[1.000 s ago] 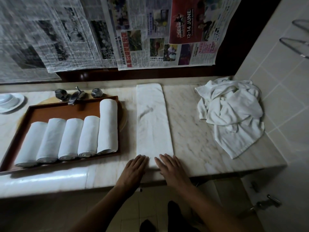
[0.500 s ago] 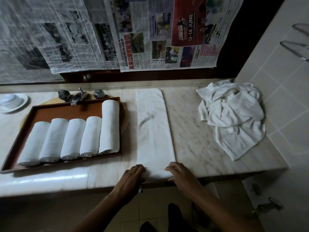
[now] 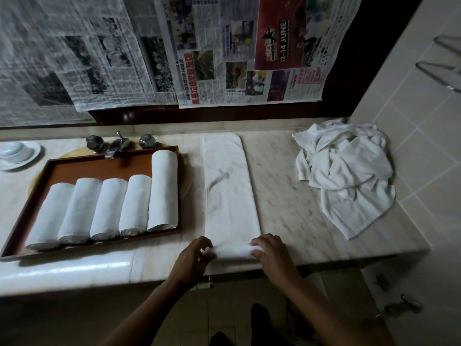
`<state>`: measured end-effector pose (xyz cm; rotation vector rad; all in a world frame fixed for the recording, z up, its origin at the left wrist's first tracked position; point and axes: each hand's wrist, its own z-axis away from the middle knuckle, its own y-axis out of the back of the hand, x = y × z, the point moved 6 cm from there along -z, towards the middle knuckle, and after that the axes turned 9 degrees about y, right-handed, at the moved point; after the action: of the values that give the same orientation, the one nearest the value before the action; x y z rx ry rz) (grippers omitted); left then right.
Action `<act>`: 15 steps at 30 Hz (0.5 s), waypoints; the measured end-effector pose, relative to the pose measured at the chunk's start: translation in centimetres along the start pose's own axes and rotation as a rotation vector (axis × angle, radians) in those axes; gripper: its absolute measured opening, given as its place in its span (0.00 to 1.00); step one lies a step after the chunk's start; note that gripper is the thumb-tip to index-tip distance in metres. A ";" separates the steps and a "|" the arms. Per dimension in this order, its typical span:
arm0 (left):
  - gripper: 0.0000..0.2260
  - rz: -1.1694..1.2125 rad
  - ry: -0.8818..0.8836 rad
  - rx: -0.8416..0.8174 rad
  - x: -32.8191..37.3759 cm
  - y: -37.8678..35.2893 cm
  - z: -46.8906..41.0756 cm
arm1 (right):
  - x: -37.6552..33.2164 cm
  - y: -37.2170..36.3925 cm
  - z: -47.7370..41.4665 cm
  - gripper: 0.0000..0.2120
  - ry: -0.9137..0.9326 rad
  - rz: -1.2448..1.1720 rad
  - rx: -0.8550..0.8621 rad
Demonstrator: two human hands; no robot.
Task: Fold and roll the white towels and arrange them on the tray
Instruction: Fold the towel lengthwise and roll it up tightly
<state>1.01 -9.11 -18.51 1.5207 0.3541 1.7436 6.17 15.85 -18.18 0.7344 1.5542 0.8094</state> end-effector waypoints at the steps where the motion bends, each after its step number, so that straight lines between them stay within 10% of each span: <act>1: 0.07 0.023 0.023 0.001 0.1 0.1 -0.1 | -0.2 -0.1 0.1 0.11 0.013 0.051 0.059; 10: 0.05 0.068 0.111 0.087 0.9 0.6 -0.7 | -4.0 -4.1 3.1 0.30 0.175 0.345 0.032; 15: 0.24 -0.416 -0.229 0.266 2.6 -1.7 1.3 | -3.6 -4.2 2.6 0.35 0.157 0.358 -0.032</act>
<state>2.93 -6.56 -17.49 1.6701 0.7483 1.2210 9.10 10.75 -19.84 0.9596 1.5653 1.1767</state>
